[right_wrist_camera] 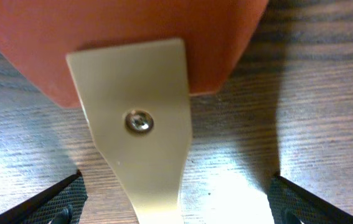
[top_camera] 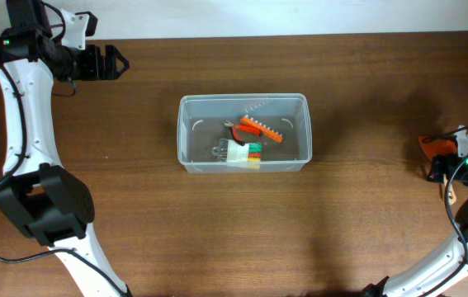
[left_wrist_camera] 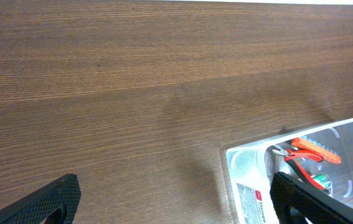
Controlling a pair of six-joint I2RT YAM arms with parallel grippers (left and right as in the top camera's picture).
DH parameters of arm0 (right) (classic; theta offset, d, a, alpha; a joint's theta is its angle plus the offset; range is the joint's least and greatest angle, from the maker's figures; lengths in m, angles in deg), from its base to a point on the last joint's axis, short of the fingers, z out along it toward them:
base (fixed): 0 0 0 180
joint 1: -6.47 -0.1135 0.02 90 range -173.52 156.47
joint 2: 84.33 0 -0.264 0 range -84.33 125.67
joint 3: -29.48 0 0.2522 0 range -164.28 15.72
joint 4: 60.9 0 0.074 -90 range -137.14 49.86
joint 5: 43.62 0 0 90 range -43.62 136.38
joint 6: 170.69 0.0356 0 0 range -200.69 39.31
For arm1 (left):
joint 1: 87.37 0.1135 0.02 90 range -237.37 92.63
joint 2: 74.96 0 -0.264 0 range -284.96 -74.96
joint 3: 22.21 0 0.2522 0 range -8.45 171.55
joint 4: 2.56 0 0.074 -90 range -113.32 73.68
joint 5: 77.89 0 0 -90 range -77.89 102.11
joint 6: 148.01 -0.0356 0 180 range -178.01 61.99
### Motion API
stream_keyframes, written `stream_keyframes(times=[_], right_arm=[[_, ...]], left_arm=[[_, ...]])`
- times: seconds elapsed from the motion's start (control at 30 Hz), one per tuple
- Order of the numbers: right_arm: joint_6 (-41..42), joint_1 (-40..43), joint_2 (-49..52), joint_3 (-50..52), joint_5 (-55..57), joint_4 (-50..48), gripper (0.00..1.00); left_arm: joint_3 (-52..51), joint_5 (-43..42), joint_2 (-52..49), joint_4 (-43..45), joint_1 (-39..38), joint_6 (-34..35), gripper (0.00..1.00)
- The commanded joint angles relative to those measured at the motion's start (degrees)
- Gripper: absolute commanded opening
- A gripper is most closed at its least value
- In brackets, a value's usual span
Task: Pack container
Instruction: 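Lower the right gripper onto the scraper handle and close on it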
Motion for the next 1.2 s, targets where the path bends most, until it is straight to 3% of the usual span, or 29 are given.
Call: stream_keyframes(times=[0.0, 0.8, 1.0, 1.17], right_arm=[[0.0, -1.0, 1.1, 0.0, -0.8, -0.2, 0.93], [-4.3, -1.4, 1.1, 0.0, 1.0, 0.8, 0.93], [-4.3, -2.8, 1.1, 0.0, 2.3, 0.8, 0.81], [-4.3, -3.8, 1.1, 0.0, 2.9, 0.7, 0.77]], left_arm=[[0.9, 0.0, 0.0, 0.1, 0.2, 0.5, 0.99], [0.9, 0.0, 0.0, 0.1, 0.2, 0.5, 0.99], [0.9, 0.0, 0.0, 0.1, 0.2, 0.5, 0.99], [0.9, 0.0, 0.0, 0.1, 0.2, 0.5, 0.99]])
